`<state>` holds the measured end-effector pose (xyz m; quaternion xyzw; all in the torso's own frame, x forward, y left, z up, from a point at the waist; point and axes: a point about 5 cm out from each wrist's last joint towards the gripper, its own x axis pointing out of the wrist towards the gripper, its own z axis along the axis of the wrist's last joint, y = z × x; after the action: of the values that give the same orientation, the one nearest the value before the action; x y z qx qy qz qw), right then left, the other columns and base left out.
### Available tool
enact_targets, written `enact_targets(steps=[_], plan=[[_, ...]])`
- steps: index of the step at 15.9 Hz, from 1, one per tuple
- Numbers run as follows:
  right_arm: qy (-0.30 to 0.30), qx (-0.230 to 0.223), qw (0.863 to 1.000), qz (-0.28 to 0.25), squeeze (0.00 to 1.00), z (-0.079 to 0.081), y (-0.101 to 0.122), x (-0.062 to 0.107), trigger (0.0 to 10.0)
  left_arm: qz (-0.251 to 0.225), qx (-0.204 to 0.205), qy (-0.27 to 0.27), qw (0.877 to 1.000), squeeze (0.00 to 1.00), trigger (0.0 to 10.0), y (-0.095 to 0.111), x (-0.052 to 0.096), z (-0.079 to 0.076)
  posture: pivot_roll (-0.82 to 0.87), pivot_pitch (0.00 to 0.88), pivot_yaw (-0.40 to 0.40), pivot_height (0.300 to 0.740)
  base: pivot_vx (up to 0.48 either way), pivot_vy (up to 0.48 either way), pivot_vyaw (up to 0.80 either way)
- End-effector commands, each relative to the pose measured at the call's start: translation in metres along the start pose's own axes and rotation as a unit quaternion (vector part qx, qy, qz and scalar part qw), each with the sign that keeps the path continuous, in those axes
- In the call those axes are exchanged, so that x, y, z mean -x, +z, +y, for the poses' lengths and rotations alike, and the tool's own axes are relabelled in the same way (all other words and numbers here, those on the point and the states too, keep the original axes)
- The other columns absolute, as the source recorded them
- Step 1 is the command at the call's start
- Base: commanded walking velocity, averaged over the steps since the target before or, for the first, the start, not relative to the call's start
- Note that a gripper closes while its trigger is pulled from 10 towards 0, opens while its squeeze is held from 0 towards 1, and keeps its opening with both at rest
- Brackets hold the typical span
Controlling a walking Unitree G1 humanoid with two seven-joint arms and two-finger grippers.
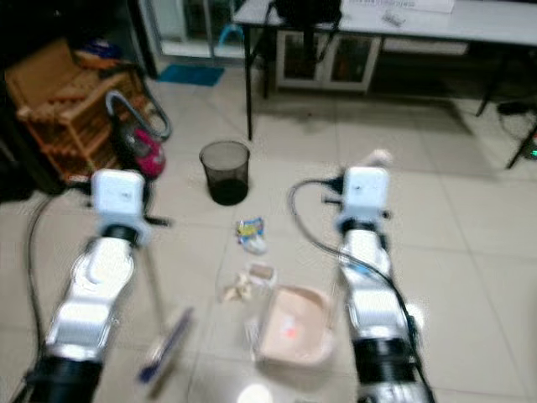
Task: Sweep floor
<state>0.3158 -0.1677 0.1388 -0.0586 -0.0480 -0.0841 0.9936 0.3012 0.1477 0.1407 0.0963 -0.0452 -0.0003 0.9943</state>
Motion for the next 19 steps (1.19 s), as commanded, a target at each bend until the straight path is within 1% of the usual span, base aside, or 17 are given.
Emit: enact_targets(steps=[1, 2, 3, 5, 7, 10, 12, 13, 16, 19], plan=[[0.012, -0.001, 0.999, -0.036, 0.00, 0.008, 0.013, -0.004, 10.0, -0.017, -0.019, 0.019, 0.999, 0.00, 10.0, 0.003, 0.000, 0.010, 0.00, 0.048, 0.003, 0.740, 0.000, 0.000, 0.00], [0.015, 0.000, 0.999, -0.038, 0.00, 0.008, 0.012, -0.004, 10.0, -0.016, -0.020, 0.020, 0.999, 0.00, 10.0, 0.001, 0.001, 0.010, 0.00, 0.054, 0.004, 0.740, 0.000, 0.000, 0.00], [0.028, -0.005, 0.999, -0.040, 0.00, 0.009, 0.007, -0.005, 10.0, -0.019, -0.018, 0.033, 0.999, 0.00, 10.0, -0.005, 0.006, 0.013, 0.01, 0.072, 0.009, 0.740, 0.000, 0.000, 0.00], [0.027, -0.002, 0.999, -0.042, 0.00, 0.008, 0.003, -0.006, 10.0, -0.022, -0.028, 0.033, 0.999, 0.00, 10.0, -0.008, 0.007, 0.016, 0.02, 0.090, 0.020, 0.740, 0.000, 0.000, 0.00], [0.026, 0.007, 0.999, -0.044, 0.00, 0.007, 0.001, -0.009, 10.0, -0.019, -0.031, 0.030, 0.999, 0.00, 10.0, -0.010, 0.007, 0.016, 0.02, 0.121, 0.036, 0.740, 0.000, 0.000, 0.00], [0.023, 0.017, 0.999, -0.043, 0.00, 0.007, -0.003, -0.012, 10.0, -0.029, -0.033, 0.036, 0.998, 0.00, 10.0, -0.012, 0.004, 0.019, 0.02, 0.153, 0.039, 0.740, 0.000, 0.000, 0.00], [0.023, 0.031, 0.998, -0.051, 0.00, 0.008, -0.002, -0.012, 10.0, -0.040, -0.038, 0.034, 0.998, 0.00, 10.0, -0.011, 0.004, 0.022, 0.02, 0.189, 0.036, 0.740, 0.000, 0.000, 0.00], [0.024, 0.049, 0.997, -0.057, 0.00, 0.010, -0.001, -0.013, 10.0, -0.044, -0.044, 0.031, 0.998, 0.00, 10.0, -0.011, 0.003, 0.024, 0.02, 0.202, 0.034, 0.740, 0.000, 0.000, 0.00], [0.022, 0.063, 0.995, -0.072, 0.00, 0.008, 0.001, -0.015, 10.0, -0.059, -0.045, 0.024, 0.997, 0.00, 10.0, -0.009, 0.002, 0.023, 0.01, 0.238, 0.031, 0.740, 0.000, 0.000, 0.00], [0.015, 0.068, 0.992, -0.101, 0.00, 0.001, 0.001, -0.015, 10.0, -0.077, -0.043, 0.018, 0.996, 0.00, 10.0, -0.011, 0.004, 0.020, 0.02, 0.264, 0.032, 0.740, 0.000, 0.000, 0.00]])
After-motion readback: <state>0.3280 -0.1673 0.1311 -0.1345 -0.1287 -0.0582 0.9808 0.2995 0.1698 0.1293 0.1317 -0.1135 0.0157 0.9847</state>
